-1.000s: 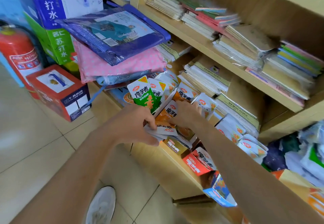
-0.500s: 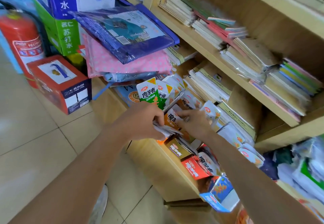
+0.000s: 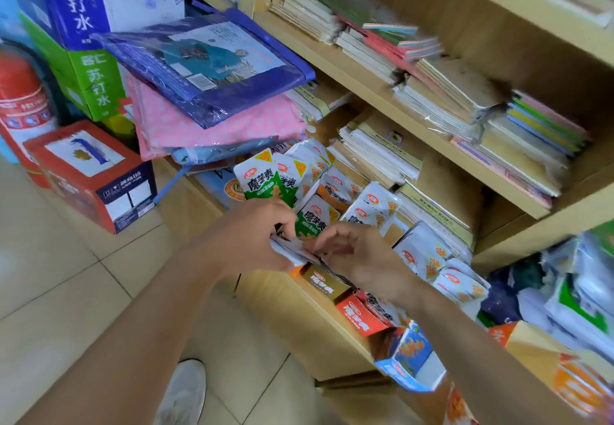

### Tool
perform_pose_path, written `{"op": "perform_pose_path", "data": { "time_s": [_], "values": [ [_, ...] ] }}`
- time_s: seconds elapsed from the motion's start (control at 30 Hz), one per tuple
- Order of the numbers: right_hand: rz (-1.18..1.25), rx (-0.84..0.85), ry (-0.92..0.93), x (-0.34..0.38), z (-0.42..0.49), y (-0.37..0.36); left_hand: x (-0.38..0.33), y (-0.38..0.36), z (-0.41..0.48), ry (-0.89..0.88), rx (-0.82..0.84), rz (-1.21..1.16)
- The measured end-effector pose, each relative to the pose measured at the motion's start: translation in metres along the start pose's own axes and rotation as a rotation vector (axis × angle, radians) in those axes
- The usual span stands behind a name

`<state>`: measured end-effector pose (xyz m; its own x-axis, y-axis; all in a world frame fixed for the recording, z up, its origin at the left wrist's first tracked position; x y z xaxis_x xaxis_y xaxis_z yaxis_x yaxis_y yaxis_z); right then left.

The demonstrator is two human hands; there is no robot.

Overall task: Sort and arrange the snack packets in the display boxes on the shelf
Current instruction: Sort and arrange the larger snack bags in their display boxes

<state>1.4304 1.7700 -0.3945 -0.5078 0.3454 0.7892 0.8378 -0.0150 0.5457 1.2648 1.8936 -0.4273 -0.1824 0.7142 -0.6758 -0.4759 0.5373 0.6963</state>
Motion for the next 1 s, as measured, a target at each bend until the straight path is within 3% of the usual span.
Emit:
{"op": "perform_pose_path", "data": {
  "time_s": [0.13, 0.3, 0.4, 0.63, 0.73, 0.83, 0.9, 1.0],
  "values": [
    [-0.051, -0.012, -0.001, -0.007, 0.005, 0.0, -0.003, 0.003, -0.001, 0.051, 0.01, -0.007],
    [-0.408, -0.25, 0.014, -0.003, 0.035, 0.024, -0.007, 0.003, 0.0, 0.019, 0.072, 0.001],
    [-0.602, -0.169, -0.146, -0.01, 0.056, 0.035, -0.007, 0.004, 0.0, 0.012, 0.059, 0.028],
    [-0.56, 0.193, -0.398, 0.02, 0.083, 0.051, -0.008, 0.001, -0.001, 0.063, 0.03, 0.052],
    [-0.523, 0.118, -0.346, 0.038, 0.103, 0.057, -0.012, 0.003, -0.003, 0.064, 0.014, 0.05],
    [-0.727, 0.121, -0.292, 0.043, 0.12, 0.048, -0.015, 0.004, -0.004, 0.053, -0.002, 0.047],
    [-0.75, 0.225, -0.406, 0.033, 0.128, 0.044, -0.016, 0.005, -0.004, 0.051, -0.01, 0.037],
    [-0.59, 0.302, -0.56, 0.021, 0.134, 0.041, -0.015, 0.004, -0.005, 0.051, 0.002, 0.031]
  ]
}}
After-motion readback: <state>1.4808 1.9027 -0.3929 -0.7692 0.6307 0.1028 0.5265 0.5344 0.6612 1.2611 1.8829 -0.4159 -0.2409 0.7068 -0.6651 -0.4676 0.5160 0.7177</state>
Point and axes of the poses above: each hand's wrist, its own z-axis towards the middle knuckle, its own y-axis out of the back of the hand, x = y × z, the point moved 3 cm from there along z, towards the middle knuckle, and after that the axes turned 9 degrees about -y, right-handed, at the moved point
